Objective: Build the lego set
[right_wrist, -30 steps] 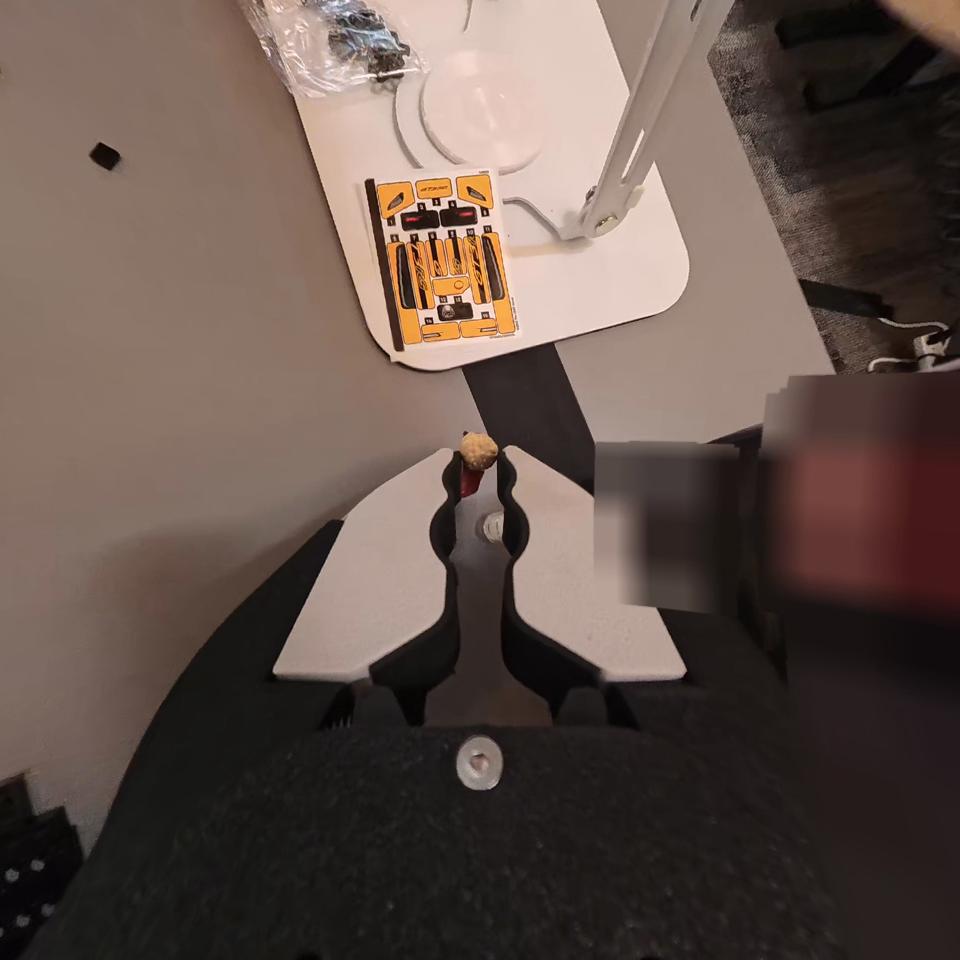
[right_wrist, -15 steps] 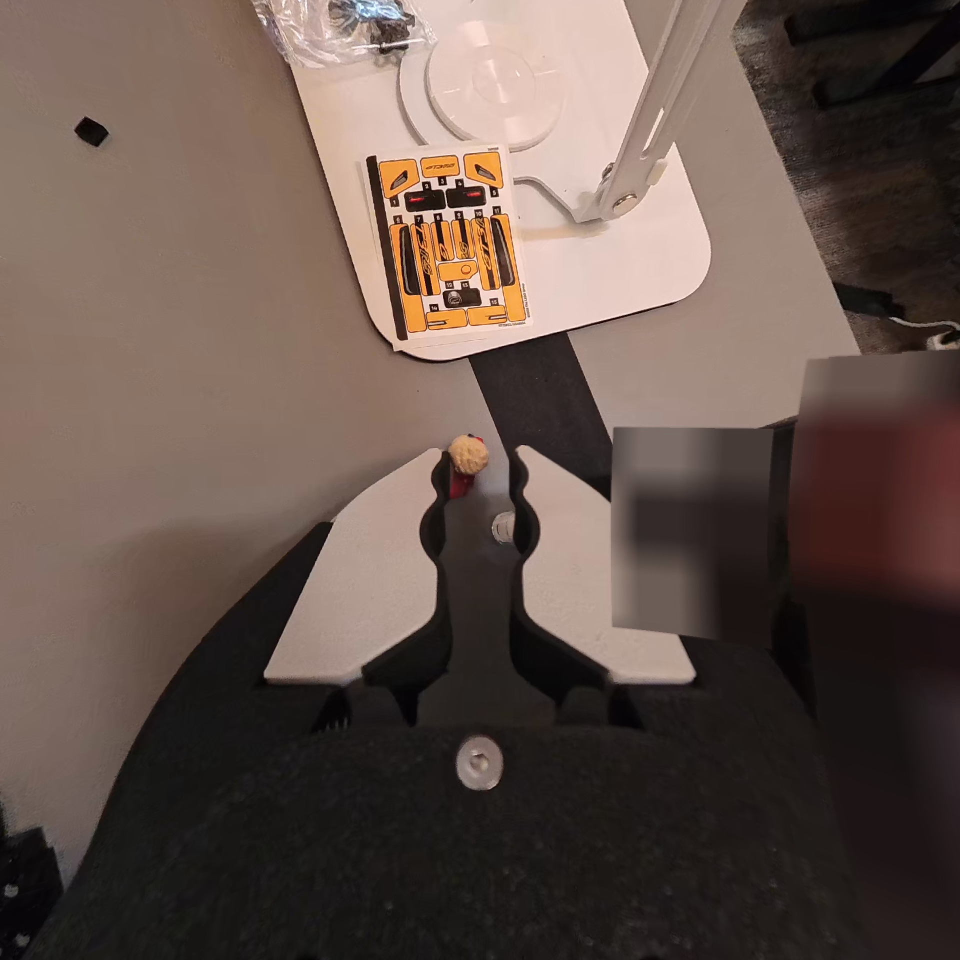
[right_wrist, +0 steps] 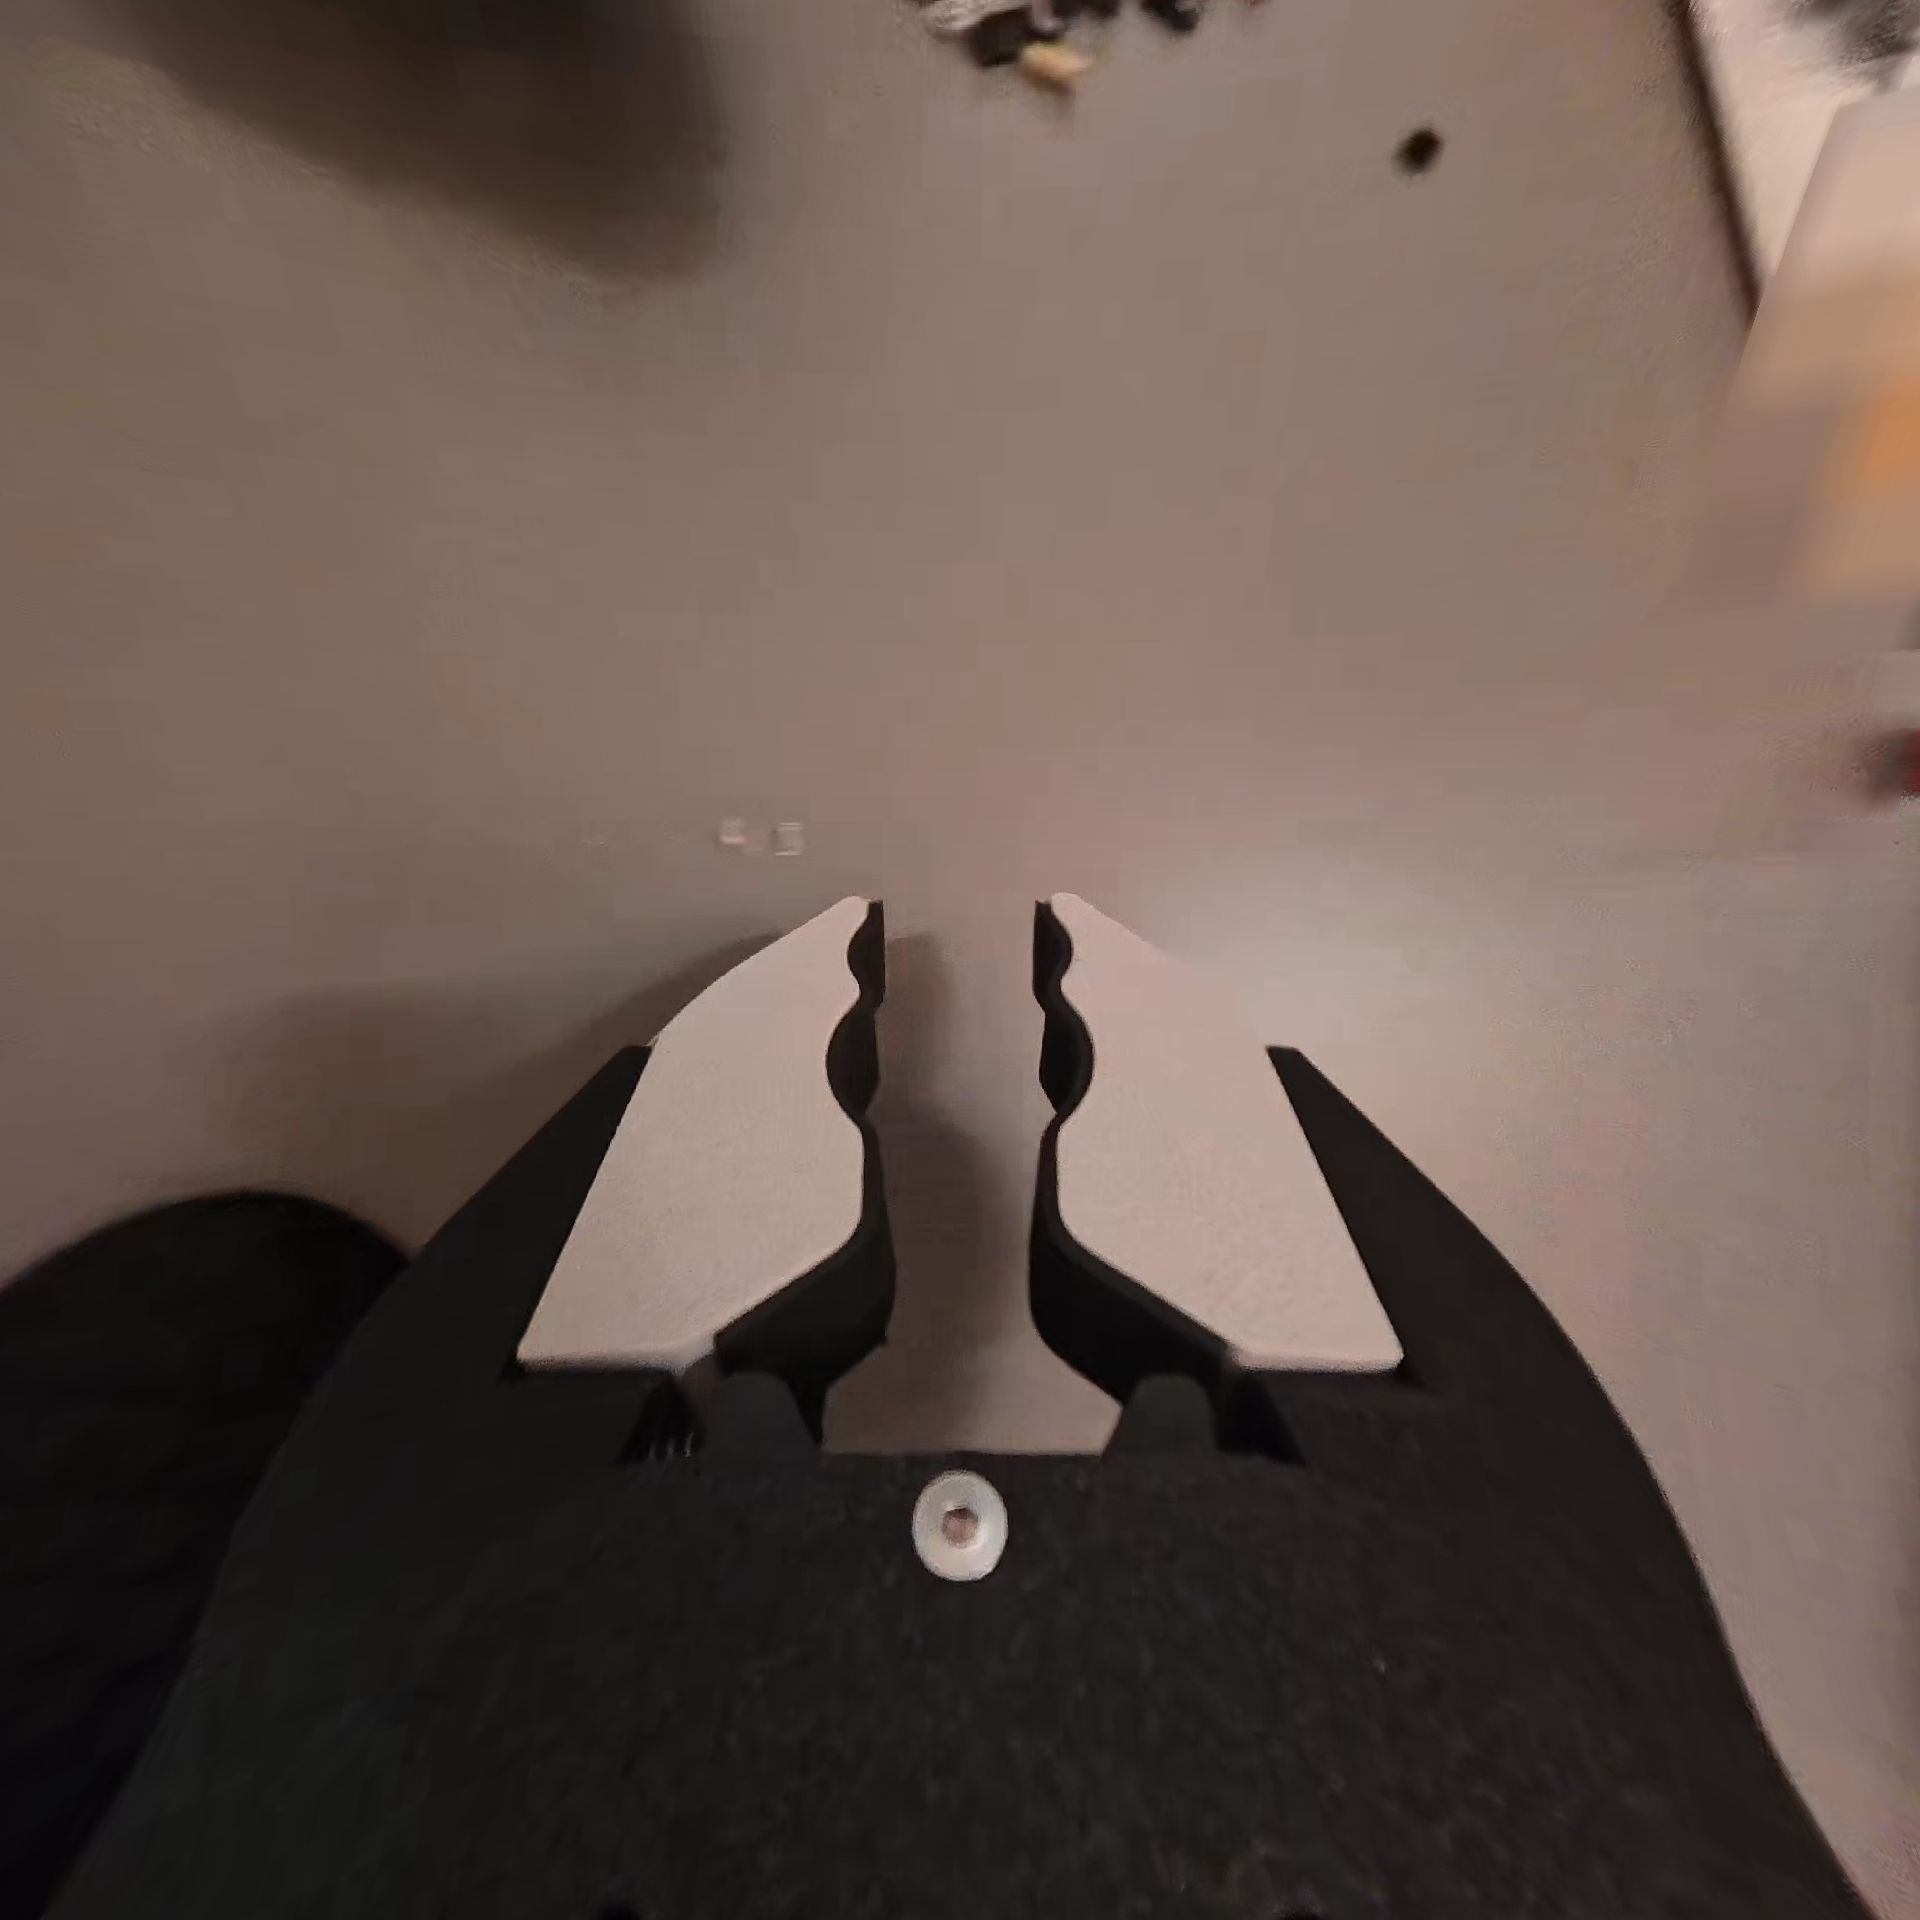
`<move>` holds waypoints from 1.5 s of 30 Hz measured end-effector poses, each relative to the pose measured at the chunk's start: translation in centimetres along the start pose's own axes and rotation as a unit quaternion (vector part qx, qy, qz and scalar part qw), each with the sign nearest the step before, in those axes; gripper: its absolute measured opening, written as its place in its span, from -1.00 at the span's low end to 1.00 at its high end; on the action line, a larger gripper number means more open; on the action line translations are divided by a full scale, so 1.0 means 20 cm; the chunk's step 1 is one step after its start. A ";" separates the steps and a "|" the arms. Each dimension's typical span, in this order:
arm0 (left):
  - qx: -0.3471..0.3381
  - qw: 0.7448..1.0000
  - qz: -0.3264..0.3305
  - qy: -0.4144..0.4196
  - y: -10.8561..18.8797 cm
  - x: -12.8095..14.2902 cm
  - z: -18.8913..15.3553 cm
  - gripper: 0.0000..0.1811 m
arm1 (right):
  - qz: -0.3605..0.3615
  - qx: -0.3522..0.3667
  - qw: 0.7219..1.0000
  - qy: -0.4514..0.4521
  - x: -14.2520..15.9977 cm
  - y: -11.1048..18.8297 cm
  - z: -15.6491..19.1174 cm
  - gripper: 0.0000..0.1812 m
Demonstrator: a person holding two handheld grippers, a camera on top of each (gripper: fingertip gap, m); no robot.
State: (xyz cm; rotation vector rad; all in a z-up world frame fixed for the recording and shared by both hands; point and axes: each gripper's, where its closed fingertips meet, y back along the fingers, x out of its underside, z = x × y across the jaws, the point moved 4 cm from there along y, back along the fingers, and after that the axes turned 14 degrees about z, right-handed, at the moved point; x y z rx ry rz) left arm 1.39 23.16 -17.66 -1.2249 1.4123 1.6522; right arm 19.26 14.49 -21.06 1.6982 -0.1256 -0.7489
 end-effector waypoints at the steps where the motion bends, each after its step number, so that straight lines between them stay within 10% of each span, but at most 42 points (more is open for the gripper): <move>1: 0.000 1.000 0.003 0.010 0.00 0.00 0.00 -1.00 | -0.007 -0.001 1.000 -0.006 0.00 -0.03 0.08 -0.70; 19: -0.007 0.998 0.022 0.051 0.17 0.02 -0.17 -1.00 | -0.081 -0.008 0.995 -0.062 -0.06 -0.15 0.16 -0.85; 26: -0.007 0.998 0.032 0.057 0.17 0.07 -0.17 -1.00 | -0.075 0.115 0.988 -0.063 -0.08 0.06 -0.33 -0.85; 34: -0.023 0.999 0.043 0.024 0.15 0.10 -0.15 -1.00 | -0.052 0.171 0.975 -0.130 0.06 -0.07 -1.03 -0.85; 45: -0.013 0.998 0.062 0.030 0.12 0.14 -0.14 -1.00 | -0.023 0.151 0.973 -0.174 0.08 -0.27 -1.30 -0.84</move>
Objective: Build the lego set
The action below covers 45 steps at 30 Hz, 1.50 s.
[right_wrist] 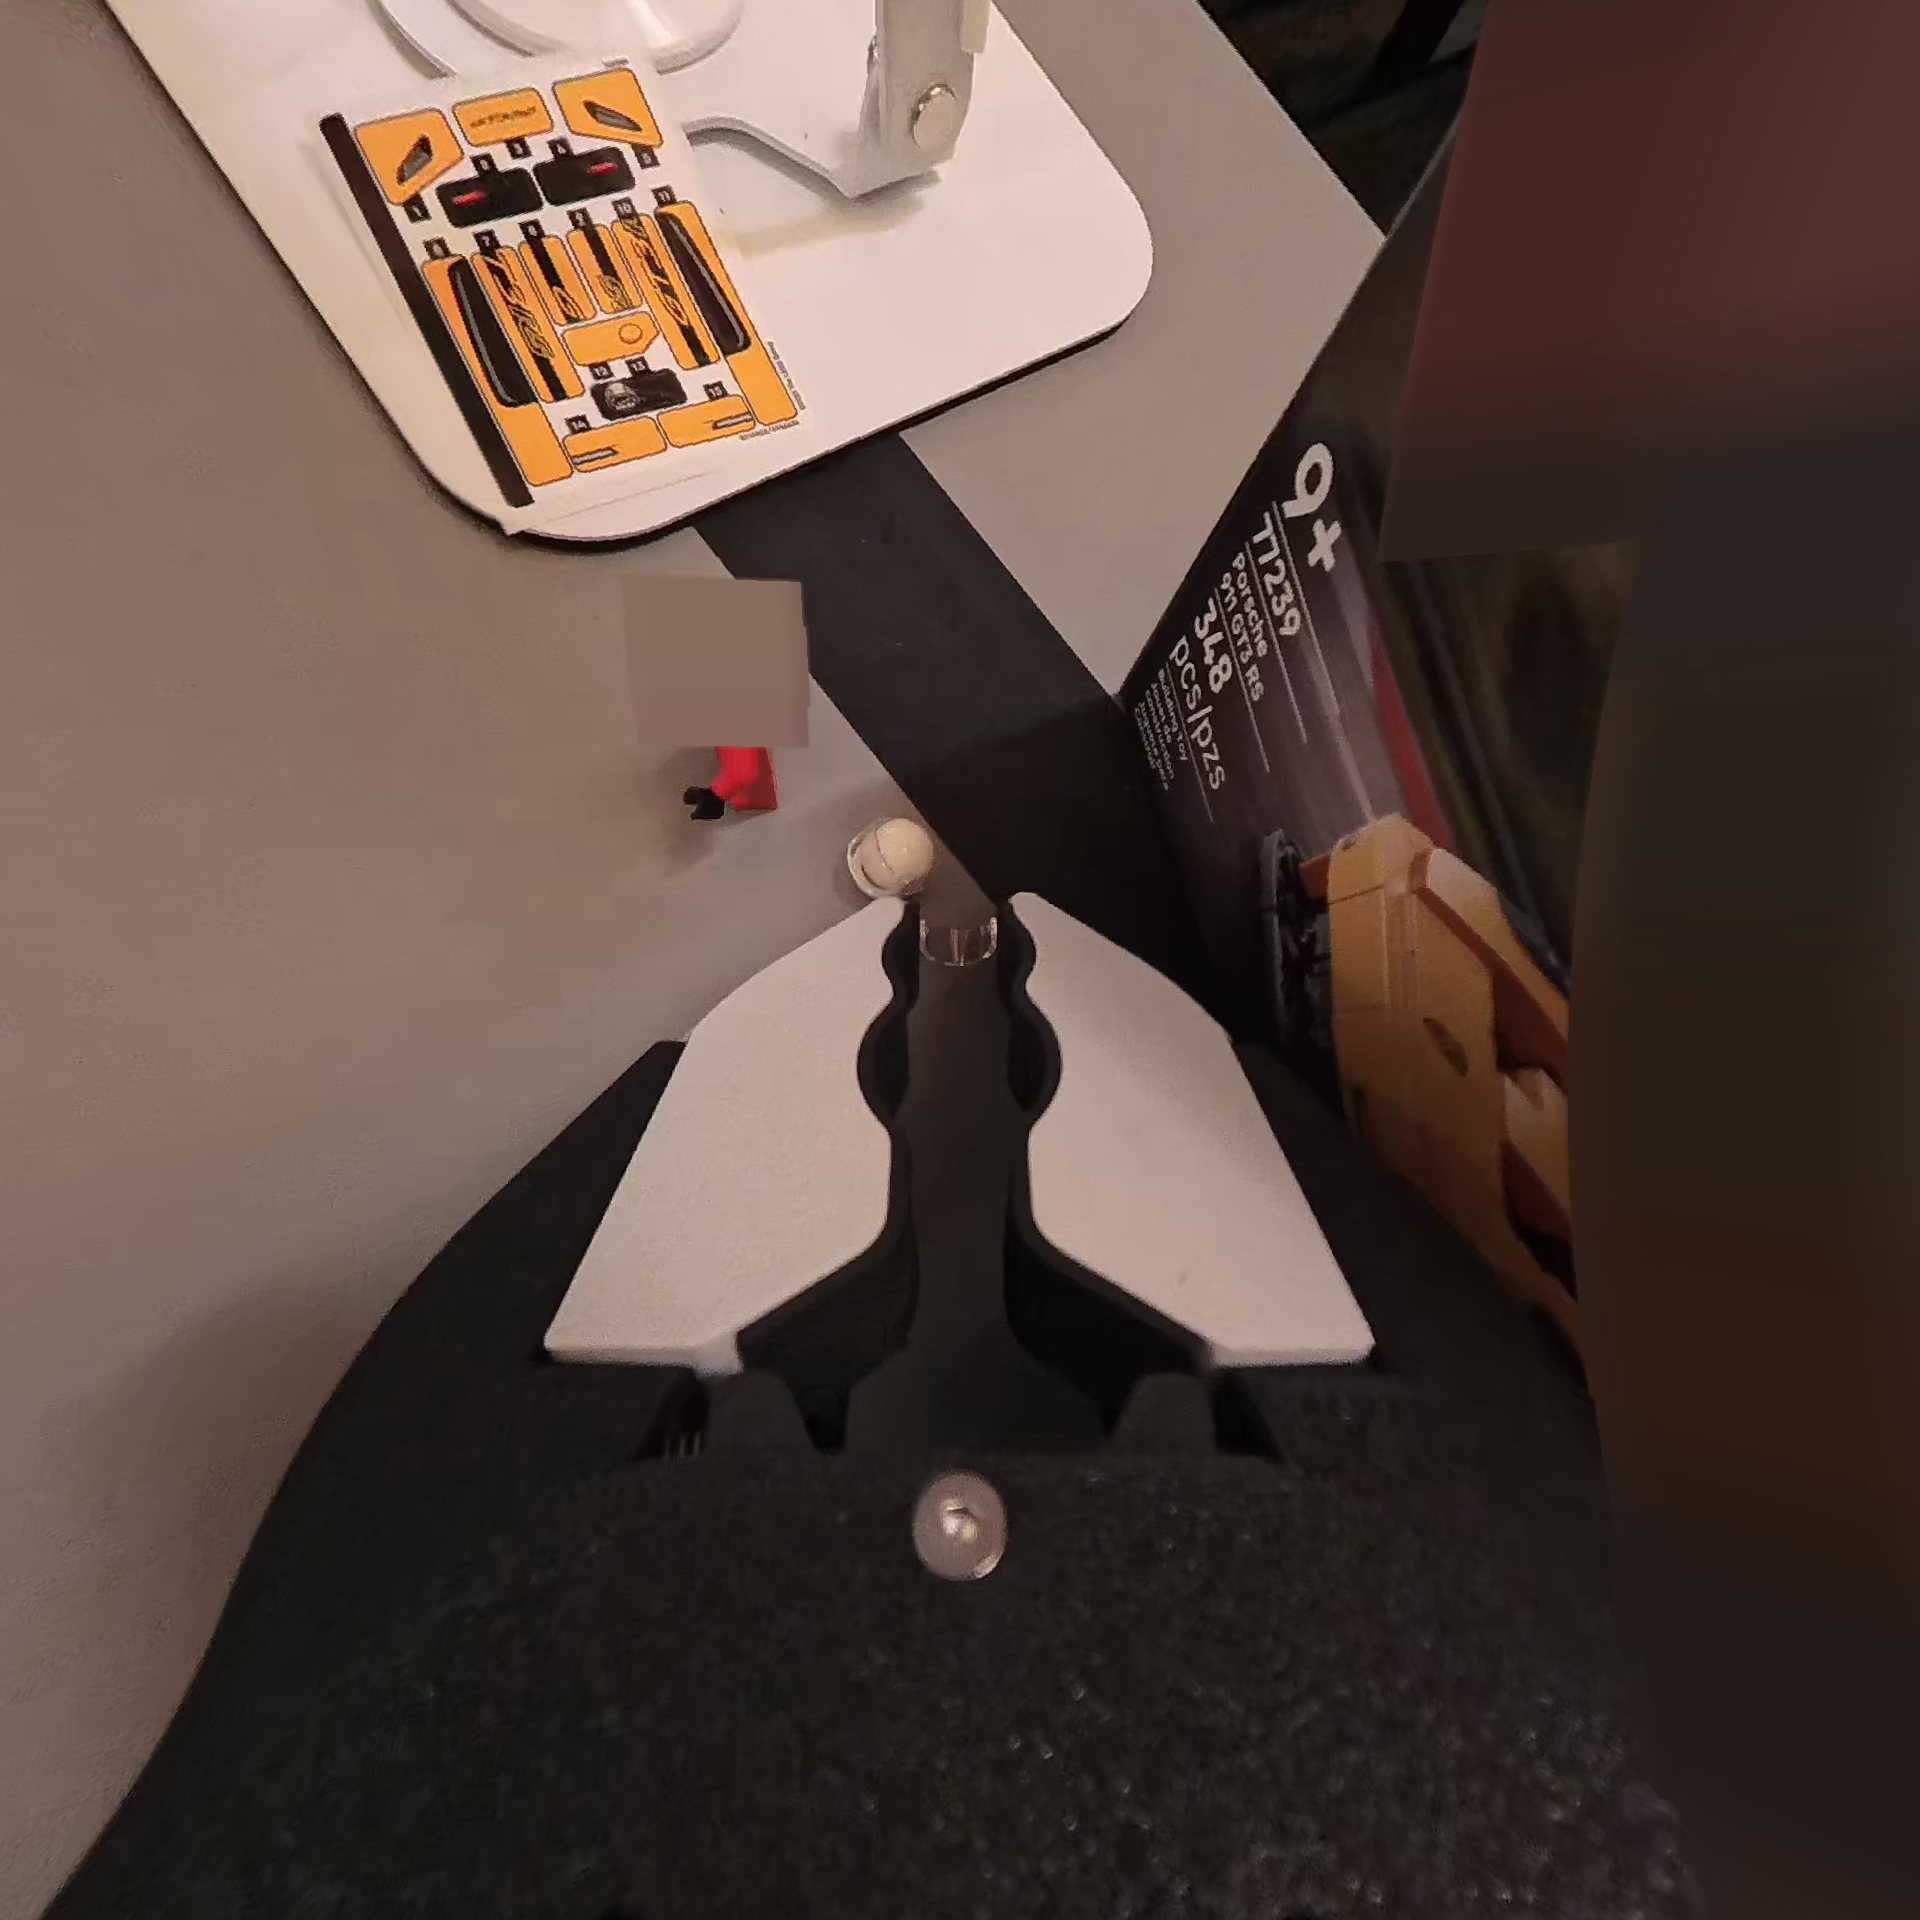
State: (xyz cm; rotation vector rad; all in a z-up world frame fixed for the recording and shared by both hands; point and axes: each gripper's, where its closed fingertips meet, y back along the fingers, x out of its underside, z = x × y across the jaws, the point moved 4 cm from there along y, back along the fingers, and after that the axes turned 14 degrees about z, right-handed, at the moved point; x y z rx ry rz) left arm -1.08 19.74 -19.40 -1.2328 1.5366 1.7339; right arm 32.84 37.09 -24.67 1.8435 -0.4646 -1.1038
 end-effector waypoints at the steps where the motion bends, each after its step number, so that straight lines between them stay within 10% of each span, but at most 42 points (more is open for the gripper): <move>1: -0.005 1.000 0.004 0.001 0.00 0.00 0.00 -1.00 | -0.004 -0.004 1.000 -0.001 0.00 0.00 0.00 -0.84; 15: 0.000 1.000 0.010 0.016 -0.01 0.01 0.02 -1.00 | -0.043 -0.020 0.999 -0.004 -0.04 0.06 0.02 -0.65; 26: -0.004 1.000 0.004 0.014 0.00 0.00 0.03 -1.00 | -0.147 0.005 0.989 0.003 -0.07 0.39 0.18 -0.41; 32: -0.027 1.000 -0.012 0.004 0.03 -0.02 0.04 -1.00 | -0.257 0.034 0.965 -0.040 -0.13 0.71 0.38 -0.66; 36: -0.076 0.995 -0.056 -0.013 0.07 -0.10 0.11 -1.00 | -0.338 0.126 0.931 -0.060 -0.18 0.94 0.50 -1.00; 45: -0.163 0.976 -0.138 -0.049 0.08 -0.49 0.30 -1.00 | -0.340 0.226 0.907 -0.104 -0.41 1.00 0.20 -0.76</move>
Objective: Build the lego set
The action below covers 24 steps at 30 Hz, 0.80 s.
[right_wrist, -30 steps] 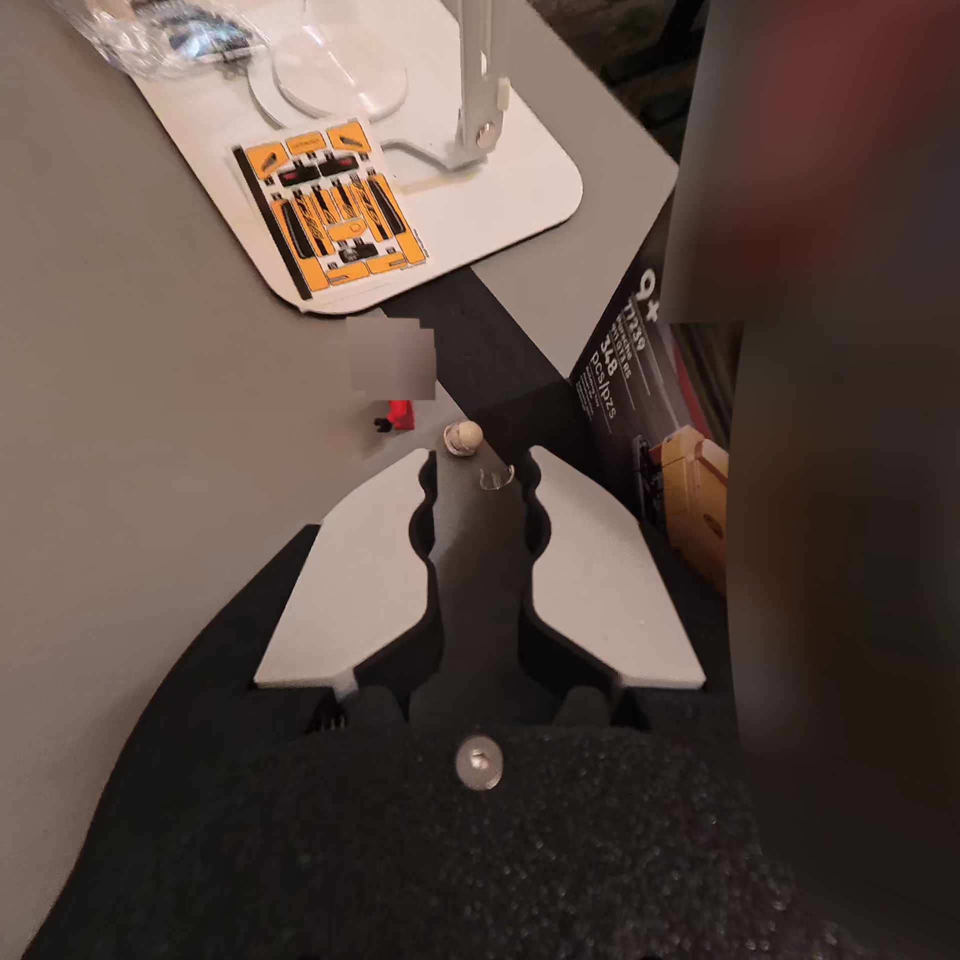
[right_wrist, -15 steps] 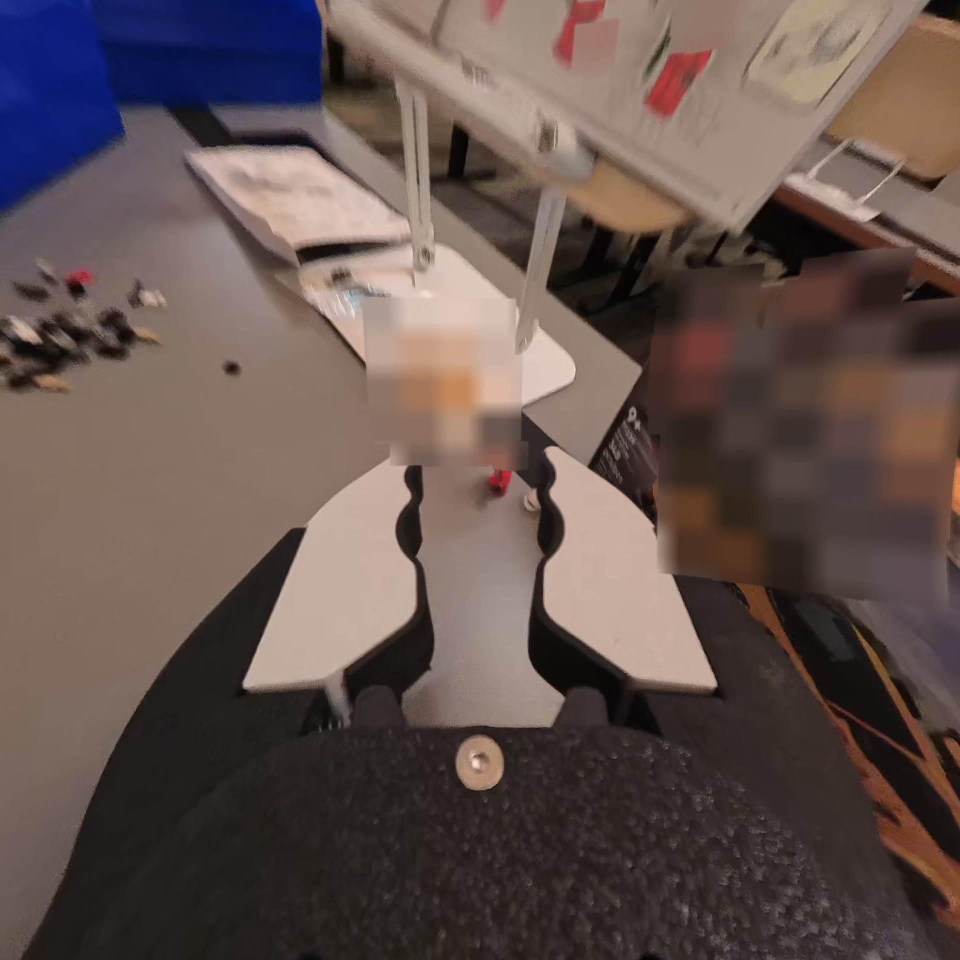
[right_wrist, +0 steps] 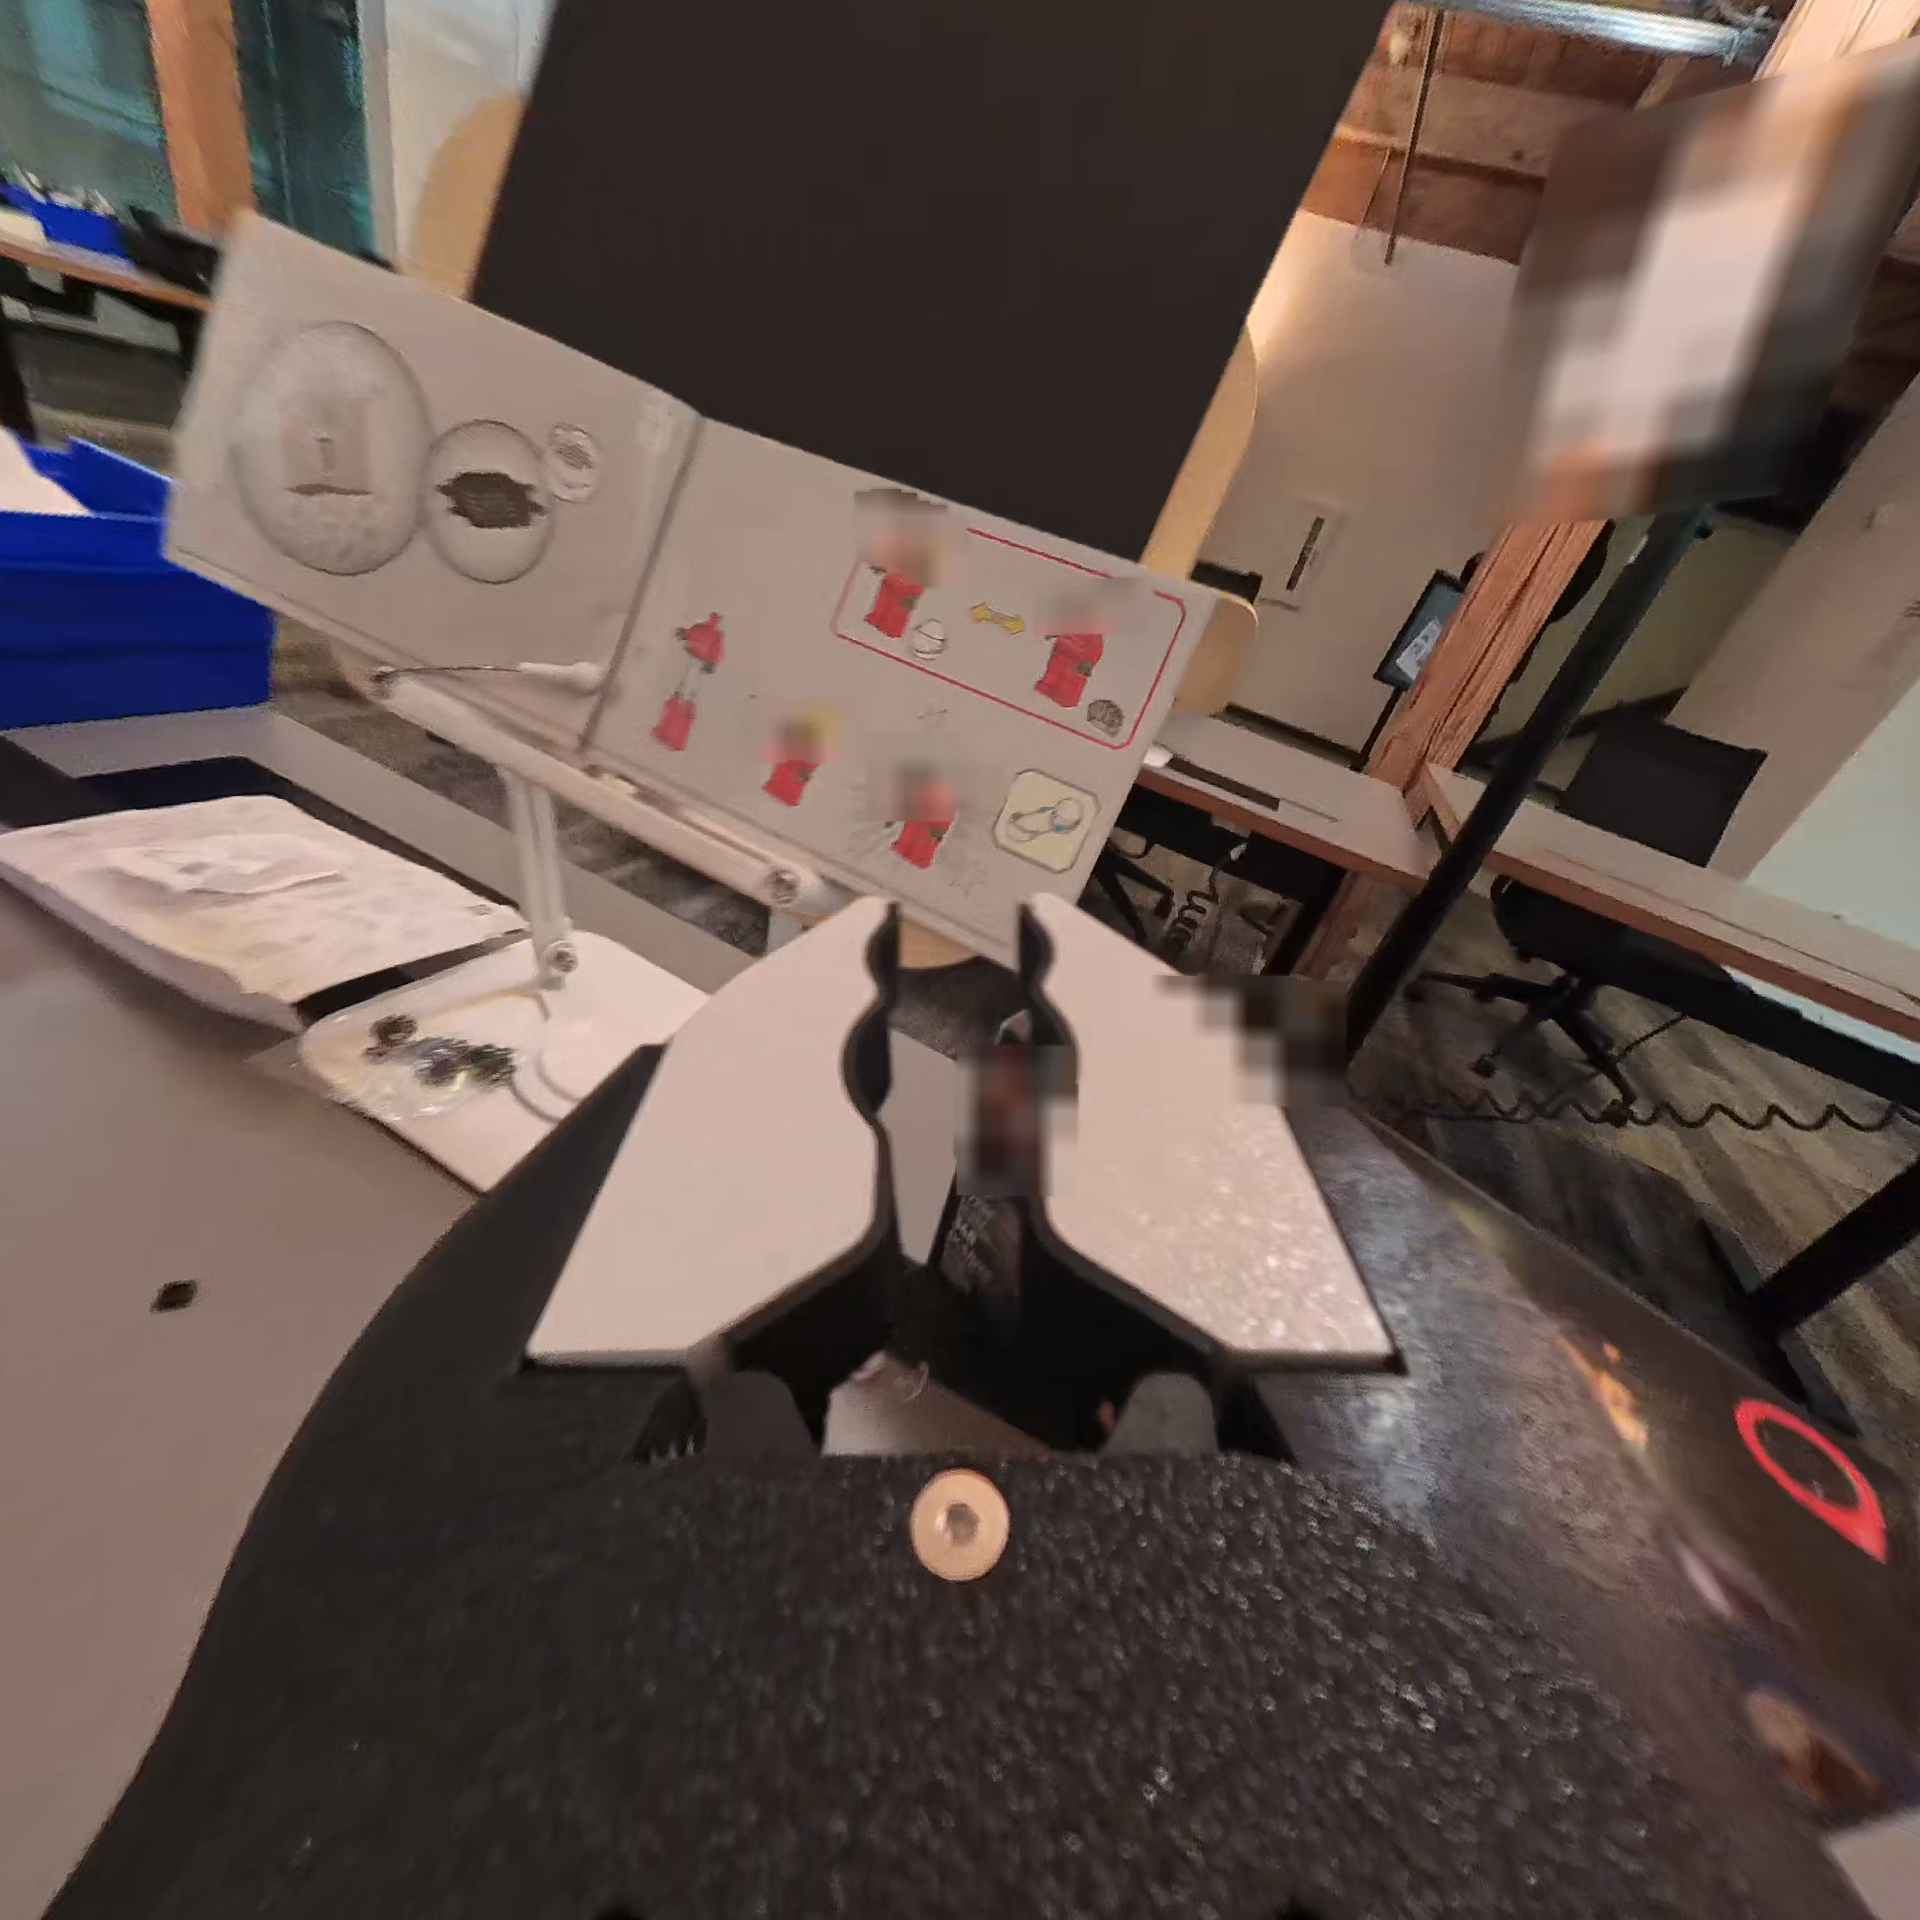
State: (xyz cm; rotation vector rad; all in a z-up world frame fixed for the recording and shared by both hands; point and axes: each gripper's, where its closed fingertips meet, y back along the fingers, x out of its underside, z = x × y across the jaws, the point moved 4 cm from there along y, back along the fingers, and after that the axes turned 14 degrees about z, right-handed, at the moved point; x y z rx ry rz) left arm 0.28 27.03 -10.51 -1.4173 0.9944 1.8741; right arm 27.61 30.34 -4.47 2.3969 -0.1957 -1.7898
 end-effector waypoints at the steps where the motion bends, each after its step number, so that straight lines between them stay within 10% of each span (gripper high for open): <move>1: -0.007 1.000 -0.006 0.002 -0.03 -0.04 0.01 -1.00 | 0.012 0.004 1.000 0.000 -0.01 -0.07 -0.04 -0.64; 14: -0.028 0.999 -0.010 0.032 -0.29 -0.18 0.08 -1.00 | 0.032 0.036 0.996 0.080 -0.23 -0.59 -0.27 -0.65; 24: -0.013 0.999 0.005 0.029 -0.34 -0.16 0.07 -1.00 | -0.082 0.053 0.994 0.056 -0.22 -0.47 -0.17 -0.72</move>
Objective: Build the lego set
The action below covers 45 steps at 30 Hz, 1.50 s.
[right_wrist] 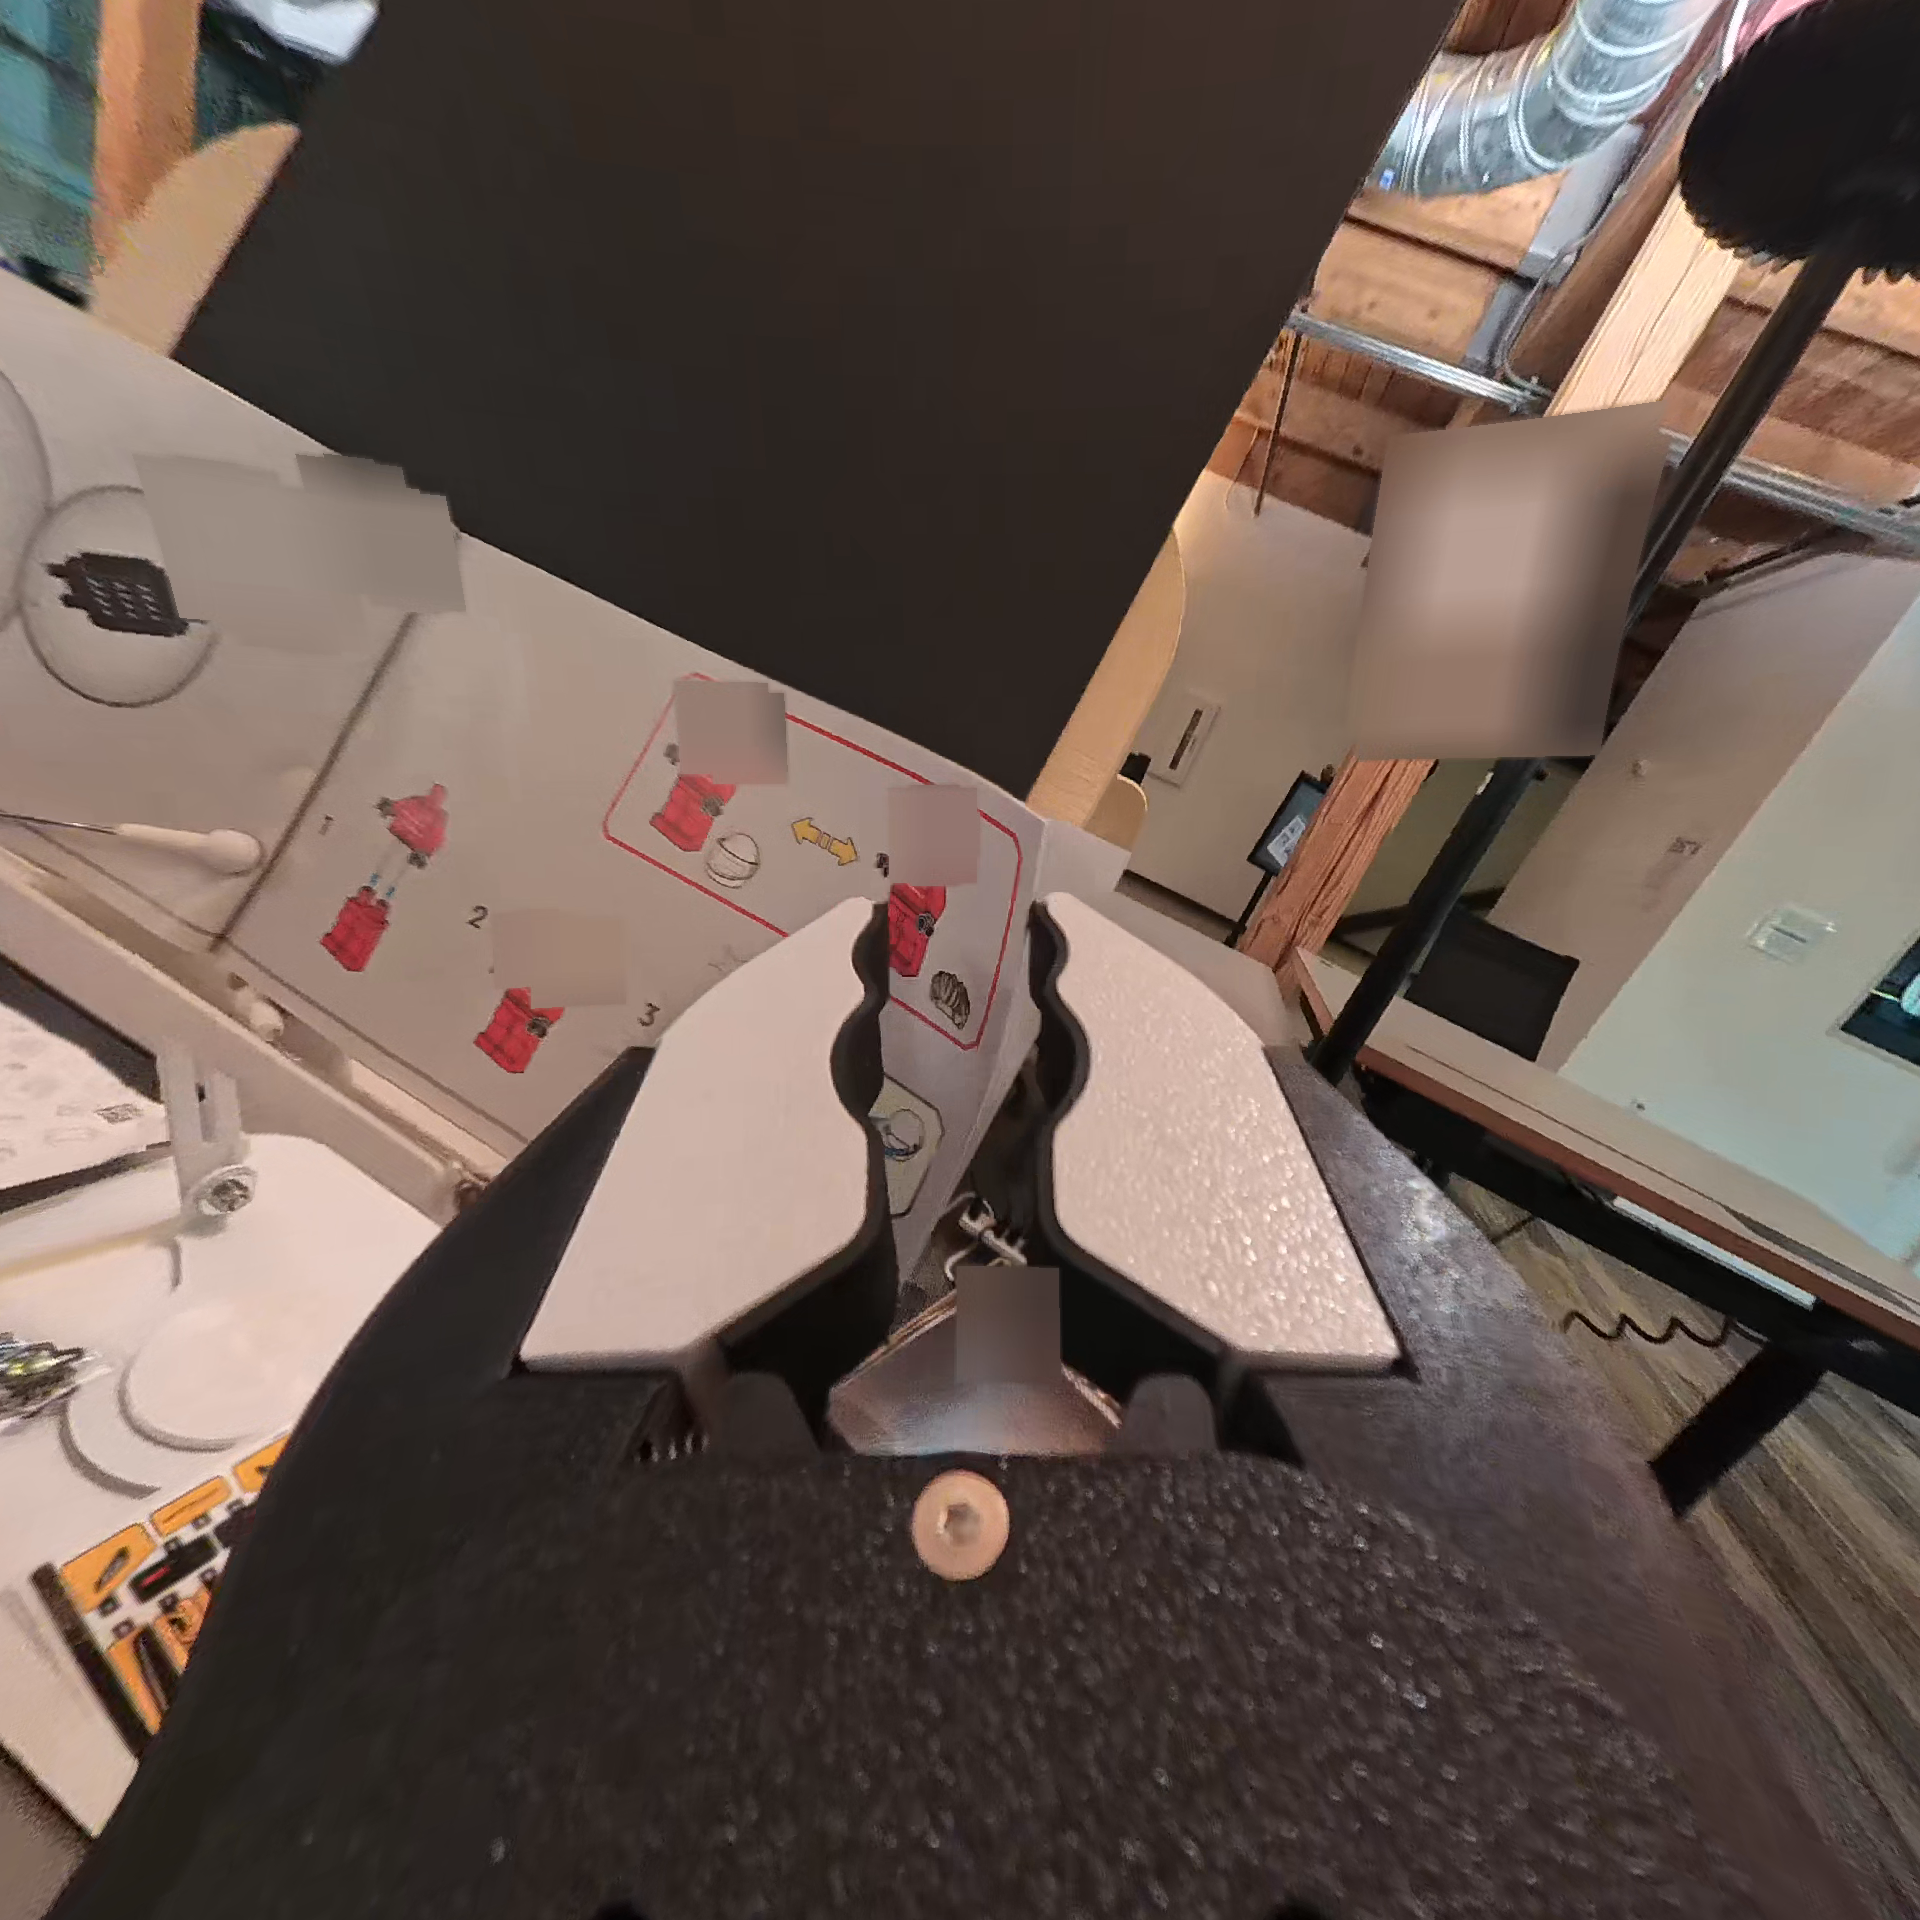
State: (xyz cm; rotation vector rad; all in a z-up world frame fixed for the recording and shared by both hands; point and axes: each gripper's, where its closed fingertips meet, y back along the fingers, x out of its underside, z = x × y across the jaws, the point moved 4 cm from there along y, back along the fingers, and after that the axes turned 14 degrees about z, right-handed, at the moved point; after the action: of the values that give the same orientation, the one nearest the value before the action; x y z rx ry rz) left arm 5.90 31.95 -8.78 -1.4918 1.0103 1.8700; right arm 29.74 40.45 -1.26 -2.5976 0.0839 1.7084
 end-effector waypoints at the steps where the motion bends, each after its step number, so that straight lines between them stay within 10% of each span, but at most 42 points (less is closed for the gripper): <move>1: 0.002 1.000 0.001 -0.001 -0.01 -0.01 0.00 -1.00 | -0.006 -0.005 1.000 0.000 0.00 0.01 0.01 -0.72; 9: 0.035 0.999 -0.006 -0.006 -0.14 -0.22 -0.03 -0.94 | -0.061 -0.081 0.995 -0.007 -0.06 0.07 0.10 -0.78; 16: 0.057 0.998 -0.010 -0.017 -0.29 -0.40 -0.08 -0.92 | 0.030 -0.086 0.994 -0.052 0.12 -0.04 0.03 -0.77; 27: 0.026 0.998 0.033 -0.041 -0.59 -0.45 0.02 -0.89 | 0.066 -0.028 0.994 -0.084 0.22 -0.01 0.00 -0.95; 45: 0.125 0.991 0.043 0.025 -0.91 -0.59 -0.10 -0.67 | -0.026 -0.176 0.980 -0.091 0.10 0.10 0.16 -0.95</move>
State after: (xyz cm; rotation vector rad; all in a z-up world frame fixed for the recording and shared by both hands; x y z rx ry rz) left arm 24.32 41.20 -1.59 -1.3722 1.2987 1.6977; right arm 27.51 38.67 -4.27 -2.6202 -0.3167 2.0995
